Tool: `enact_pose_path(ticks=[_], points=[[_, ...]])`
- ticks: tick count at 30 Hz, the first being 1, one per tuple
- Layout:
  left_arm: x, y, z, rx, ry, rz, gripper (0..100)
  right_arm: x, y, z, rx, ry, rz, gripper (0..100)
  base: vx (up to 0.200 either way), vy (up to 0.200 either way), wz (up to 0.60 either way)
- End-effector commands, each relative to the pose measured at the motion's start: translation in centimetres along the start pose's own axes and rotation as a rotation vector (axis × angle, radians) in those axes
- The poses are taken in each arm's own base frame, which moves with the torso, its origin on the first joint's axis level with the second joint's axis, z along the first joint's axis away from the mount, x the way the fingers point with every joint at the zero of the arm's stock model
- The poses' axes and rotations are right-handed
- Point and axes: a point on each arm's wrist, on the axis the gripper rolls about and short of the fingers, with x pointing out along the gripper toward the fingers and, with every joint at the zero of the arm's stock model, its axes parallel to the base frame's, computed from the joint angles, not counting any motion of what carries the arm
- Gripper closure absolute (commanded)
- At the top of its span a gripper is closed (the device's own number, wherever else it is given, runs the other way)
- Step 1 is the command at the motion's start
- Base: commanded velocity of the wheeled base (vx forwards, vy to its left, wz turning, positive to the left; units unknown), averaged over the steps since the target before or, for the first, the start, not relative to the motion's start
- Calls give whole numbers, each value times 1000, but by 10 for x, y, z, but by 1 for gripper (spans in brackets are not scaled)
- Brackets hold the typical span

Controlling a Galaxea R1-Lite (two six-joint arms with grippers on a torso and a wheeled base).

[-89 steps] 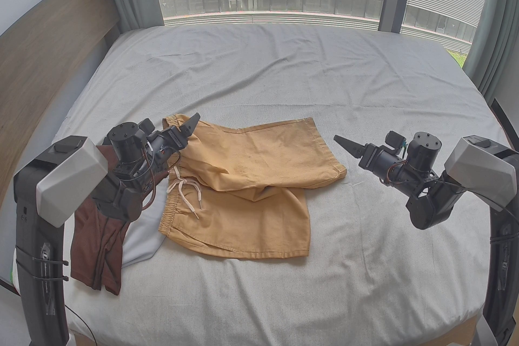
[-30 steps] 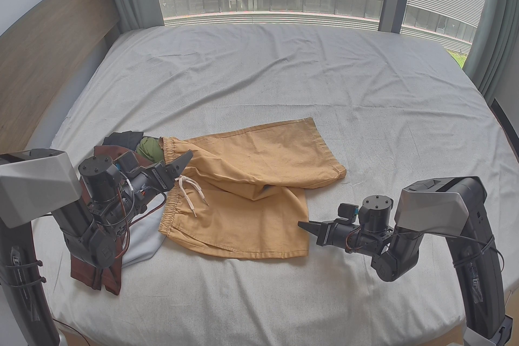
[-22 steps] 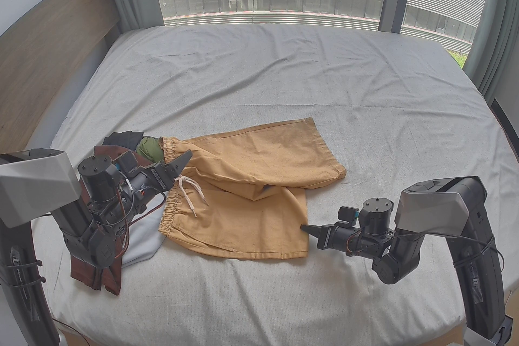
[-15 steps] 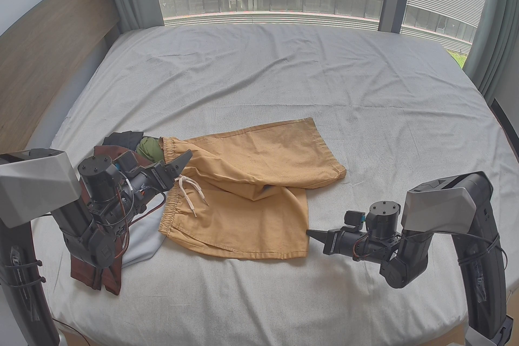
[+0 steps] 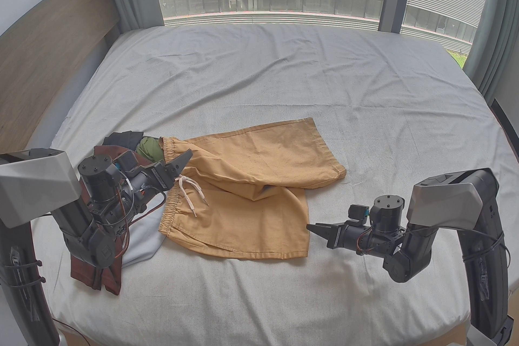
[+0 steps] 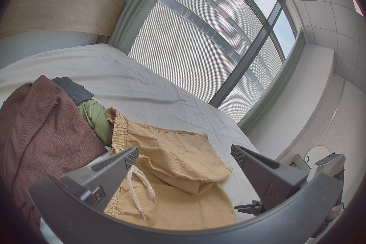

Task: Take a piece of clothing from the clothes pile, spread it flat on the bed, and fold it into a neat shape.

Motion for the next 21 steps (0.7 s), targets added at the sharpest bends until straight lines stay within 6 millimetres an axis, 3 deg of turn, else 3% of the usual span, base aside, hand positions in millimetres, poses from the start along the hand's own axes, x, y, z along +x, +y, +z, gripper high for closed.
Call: enact_pose_path(ticks=[1, 13, 18, 19, 21], points=[[0, 0, 0, 0, -1, 0, 0, 8, -4, 9, -7, -18, -3, 0, 0, 0, 0], [0, 0, 0, 0, -1, 0, 0, 46, 3, 12, -24, 29, 4, 0, 0, 0, 0], [0, 0, 0, -2, -1, 0, 0, 49, 8, 9, -29, 36, 15, 0, 0, 0, 0], [0, 0, 0, 0, -1, 0, 0, 49, 8, 9, -29, 36, 15, 100, 0, 0, 0], [0, 0, 0, 0, -2, -1, 0, 49, 8, 9, -29, 34, 14, 100, 0, 0, 0]])
